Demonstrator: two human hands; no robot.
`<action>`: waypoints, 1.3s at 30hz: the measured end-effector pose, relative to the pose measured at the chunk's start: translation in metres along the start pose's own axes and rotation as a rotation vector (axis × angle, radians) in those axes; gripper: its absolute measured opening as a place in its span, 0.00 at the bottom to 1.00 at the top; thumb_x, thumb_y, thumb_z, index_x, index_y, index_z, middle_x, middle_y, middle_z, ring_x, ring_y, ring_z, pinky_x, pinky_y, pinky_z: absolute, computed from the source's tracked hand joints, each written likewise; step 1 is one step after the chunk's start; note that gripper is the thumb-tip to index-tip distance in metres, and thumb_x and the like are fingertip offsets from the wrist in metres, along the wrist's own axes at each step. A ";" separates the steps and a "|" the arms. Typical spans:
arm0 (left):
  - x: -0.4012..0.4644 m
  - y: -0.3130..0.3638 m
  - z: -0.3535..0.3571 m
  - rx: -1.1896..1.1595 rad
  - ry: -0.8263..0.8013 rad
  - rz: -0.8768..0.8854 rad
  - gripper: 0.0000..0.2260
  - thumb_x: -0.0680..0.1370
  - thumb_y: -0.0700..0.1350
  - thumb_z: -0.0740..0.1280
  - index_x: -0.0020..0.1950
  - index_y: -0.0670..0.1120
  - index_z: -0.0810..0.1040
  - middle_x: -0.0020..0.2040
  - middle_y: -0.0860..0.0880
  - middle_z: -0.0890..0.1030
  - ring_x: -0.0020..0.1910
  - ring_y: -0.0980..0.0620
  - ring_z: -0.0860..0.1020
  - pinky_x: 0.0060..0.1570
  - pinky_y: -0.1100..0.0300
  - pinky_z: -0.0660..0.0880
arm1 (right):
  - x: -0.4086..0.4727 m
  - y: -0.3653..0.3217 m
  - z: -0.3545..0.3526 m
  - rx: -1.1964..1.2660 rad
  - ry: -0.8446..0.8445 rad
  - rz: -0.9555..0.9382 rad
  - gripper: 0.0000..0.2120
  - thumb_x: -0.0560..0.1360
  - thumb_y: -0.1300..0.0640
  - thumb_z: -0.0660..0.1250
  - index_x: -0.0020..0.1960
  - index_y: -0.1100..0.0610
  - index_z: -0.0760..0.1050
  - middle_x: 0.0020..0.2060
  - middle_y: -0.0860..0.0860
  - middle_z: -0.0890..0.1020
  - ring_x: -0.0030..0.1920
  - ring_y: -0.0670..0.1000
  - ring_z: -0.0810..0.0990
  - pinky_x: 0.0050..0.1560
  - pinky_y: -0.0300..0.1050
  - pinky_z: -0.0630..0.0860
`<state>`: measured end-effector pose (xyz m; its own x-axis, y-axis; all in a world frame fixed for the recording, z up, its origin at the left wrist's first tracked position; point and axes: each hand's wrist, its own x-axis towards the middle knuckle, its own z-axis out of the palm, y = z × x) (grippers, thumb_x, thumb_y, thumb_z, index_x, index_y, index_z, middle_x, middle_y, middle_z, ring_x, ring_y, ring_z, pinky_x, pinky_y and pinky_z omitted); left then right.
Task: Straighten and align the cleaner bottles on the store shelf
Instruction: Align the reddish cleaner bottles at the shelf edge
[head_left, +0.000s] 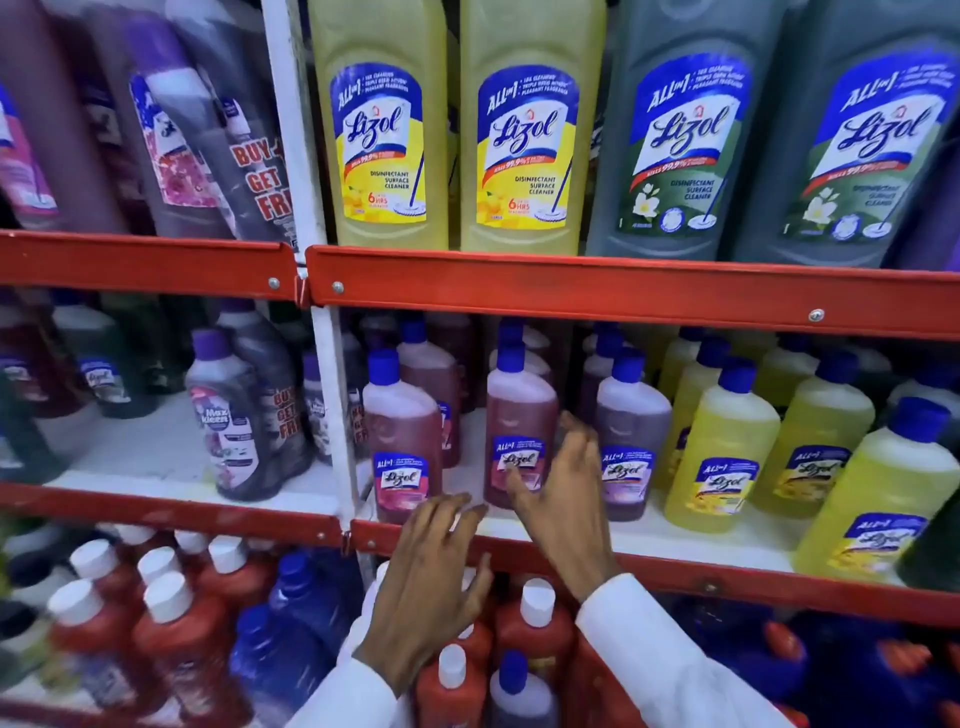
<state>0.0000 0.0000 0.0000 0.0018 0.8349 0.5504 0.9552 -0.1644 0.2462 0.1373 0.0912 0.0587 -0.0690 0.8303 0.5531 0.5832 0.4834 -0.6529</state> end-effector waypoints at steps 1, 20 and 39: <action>0.001 -0.003 0.005 -0.009 -0.017 0.001 0.21 0.73 0.50 0.68 0.65 0.48 0.74 0.63 0.48 0.77 0.64 0.47 0.74 0.67 0.52 0.71 | 0.004 0.000 0.006 -0.003 0.009 0.052 0.40 0.66 0.50 0.74 0.72 0.62 0.61 0.65 0.59 0.72 0.66 0.59 0.70 0.67 0.49 0.69; -0.002 -0.003 0.021 -0.097 0.001 -0.050 0.18 0.74 0.45 0.68 0.64 0.48 0.75 0.59 0.48 0.79 0.62 0.47 0.74 0.68 0.53 0.70 | 0.013 -0.009 0.023 0.066 0.096 0.401 0.41 0.56 0.42 0.80 0.61 0.59 0.68 0.51 0.58 0.82 0.46 0.60 0.83 0.45 0.46 0.77; -0.001 0.003 0.019 -0.116 0.045 -0.079 0.16 0.73 0.43 0.69 0.61 0.48 0.75 0.53 0.49 0.79 0.55 0.47 0.75 0.62 0.56 0.71 | -0.021 0.011 -0.023 0.197 0.257 0.206 0.35 0.65 0.36 0.72 0.64 0.54 0.69 0.56 0.49 0.77 0.54 0.49 0.77 0.52 0.39 0.73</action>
<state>0.0086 0.0087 -0.0145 -0.0880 0.8237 0.5602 0.9110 -0.1609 0.3797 0.1637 0.0722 0.0520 0.2530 0.8310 0.4955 0.3956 0.3785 -0.8368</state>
